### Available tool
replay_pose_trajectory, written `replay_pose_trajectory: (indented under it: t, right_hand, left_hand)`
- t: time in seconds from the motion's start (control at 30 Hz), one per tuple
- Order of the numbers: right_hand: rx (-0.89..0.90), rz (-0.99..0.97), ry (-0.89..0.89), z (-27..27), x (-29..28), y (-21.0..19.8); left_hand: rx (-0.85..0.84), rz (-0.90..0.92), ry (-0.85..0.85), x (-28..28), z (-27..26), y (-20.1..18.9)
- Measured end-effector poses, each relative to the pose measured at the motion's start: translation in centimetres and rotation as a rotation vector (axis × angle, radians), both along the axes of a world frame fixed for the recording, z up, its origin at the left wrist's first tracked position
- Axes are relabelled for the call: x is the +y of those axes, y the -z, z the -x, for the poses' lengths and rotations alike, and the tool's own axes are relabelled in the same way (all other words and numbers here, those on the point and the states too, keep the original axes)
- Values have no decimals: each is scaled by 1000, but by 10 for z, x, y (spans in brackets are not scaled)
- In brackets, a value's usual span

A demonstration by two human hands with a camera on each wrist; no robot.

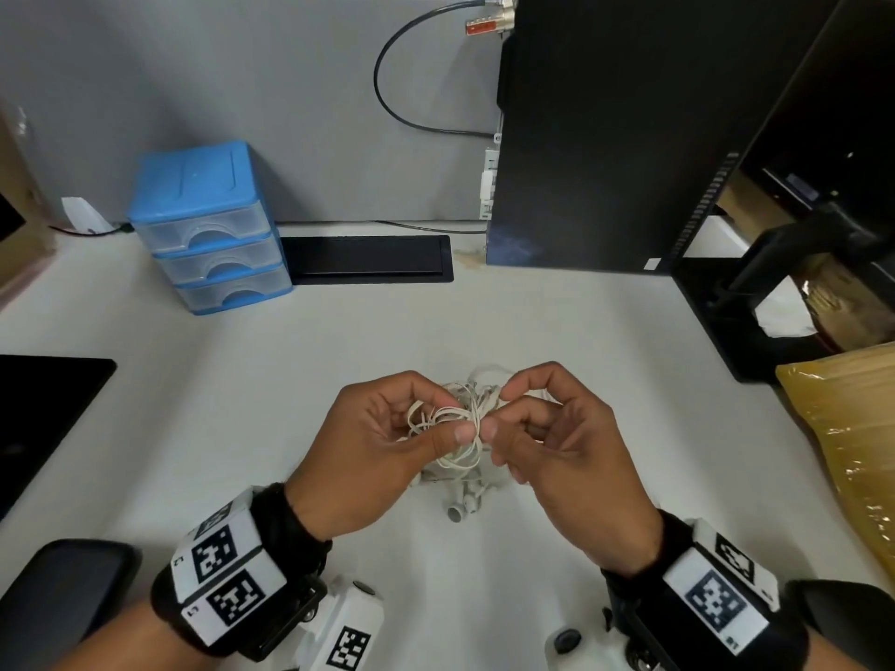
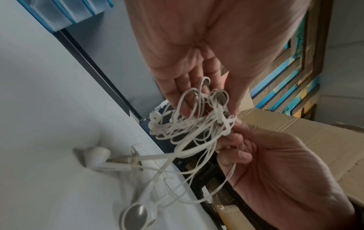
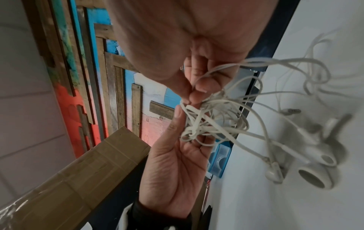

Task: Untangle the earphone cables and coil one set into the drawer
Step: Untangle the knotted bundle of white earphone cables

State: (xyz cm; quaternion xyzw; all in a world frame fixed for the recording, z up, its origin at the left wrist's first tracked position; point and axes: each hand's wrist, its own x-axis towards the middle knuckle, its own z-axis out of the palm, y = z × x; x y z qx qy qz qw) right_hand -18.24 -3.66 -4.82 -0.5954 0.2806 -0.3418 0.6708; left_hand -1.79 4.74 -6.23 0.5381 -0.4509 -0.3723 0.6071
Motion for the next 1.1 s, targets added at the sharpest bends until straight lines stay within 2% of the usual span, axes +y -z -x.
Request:
replay_pose_trajectory:
  t: [0.17,0.23,0.3,0.37,0.43,0.5,0.57,0.63,0.77,0.83,0.9,0.97,1.03,1.1]
  right_hand:
    - [39,71,-127,4,-8,-5]
    - [88,210,-56,8,-9,-5]
    - [181,431,55,9,-6,-5]
    - [240,529,104,7,-2,-5]
    - [274,476,33,4,-1,-5]
    - [322,407,-120,2,-2,-4]
    - [319,333,-163,1,-4,-2]
    - [305,325,-52,0,-6,0]
    - [328,517,301,5,-27,-8]
    - [172,374,378,9,-43,-20]
    - [-21,68,349,13,-53,-40]
    - [-95,-103,338,20,-60,-56]
    - [-13,13,408,30,-69,-62]
    - [119,313,539,38,-76,-61]
  left_hand:
    - [-95,4,26,0,0,-1]
    - [-148,-9,18,1,1,-2]
    - [-222,-21,17,2,1,-4]
    - [-300,-12,13,3,2,-6]
    - [-354,-4,1,4,5,-7]
    - [-371,-3,-5,4,9,-9]
    - [-397,5,0,6,12,-10]
    - [-400,-17,21,6,12,-9]
    - [-444,-149,65,6,6,-4]
    - [-498,-182,86,5,1,-2]
    - [-500,-193,58,3,-6,2]
    - [-466,-194,-26,-1,-17,6]
    - [-433,-181,-117,-7,-28,6]
    - [-434,-153,-175,-10,-38,3]
